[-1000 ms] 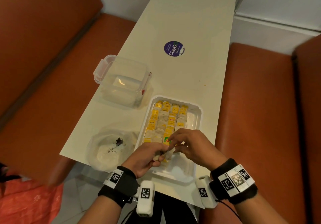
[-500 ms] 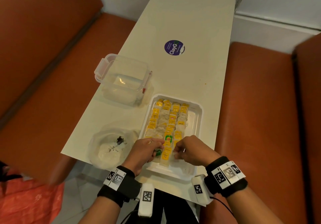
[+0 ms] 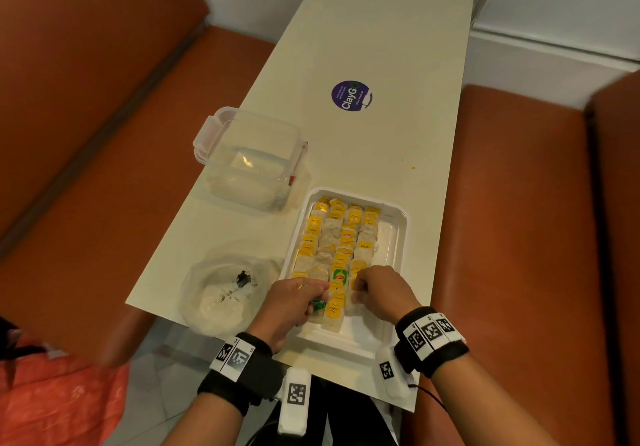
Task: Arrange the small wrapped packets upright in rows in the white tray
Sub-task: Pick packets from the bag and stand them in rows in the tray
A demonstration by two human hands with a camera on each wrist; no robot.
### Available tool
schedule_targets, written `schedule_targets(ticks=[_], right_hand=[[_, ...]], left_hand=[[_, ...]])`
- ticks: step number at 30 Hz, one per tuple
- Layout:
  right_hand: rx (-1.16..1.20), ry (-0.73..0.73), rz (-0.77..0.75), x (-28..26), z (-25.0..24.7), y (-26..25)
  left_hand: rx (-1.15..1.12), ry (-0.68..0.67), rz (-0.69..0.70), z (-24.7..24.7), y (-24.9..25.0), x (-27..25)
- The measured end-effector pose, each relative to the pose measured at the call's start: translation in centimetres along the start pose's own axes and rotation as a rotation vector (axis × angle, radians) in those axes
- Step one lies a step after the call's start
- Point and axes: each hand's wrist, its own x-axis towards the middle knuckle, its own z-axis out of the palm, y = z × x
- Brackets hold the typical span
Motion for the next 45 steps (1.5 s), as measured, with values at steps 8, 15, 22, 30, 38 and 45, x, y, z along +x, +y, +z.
schedule_targets(ticks=[8,15,22,30,38,45], right_hand=[[-0.014,0.079,0.028,-0.2,0.2,-0.3],[0.258,0.179,-0.216,-4.3,-3.5,-3.3],[0.118,0.152,-0.497,-7.0,-4.3,-6.2],[0.161,0.296,-0.411,-7.0,-3.1,-7.0],[0.144,0.347,-0.377,-7.2,-2.2,-7.3],[0.68,0.176,-0.164,-7.3,-3.4,-5.1]], left_hand=[[0.009,-0.005,0.005,-0.1,0.1,-0.2],[-0.369,-0.164,-0.086,0.3,1.2,-1.2],[-0.516,-0.372,-0.083,0.2,2.5,-2.1],[-0.359,-0.332,-0.005,0.5,2.3,-2.7],[-0.35,-0.286,0.031,1.0,1.8,-2.9],[-0.335,-0.271,0.048,0.8,0.7,-2.5]])
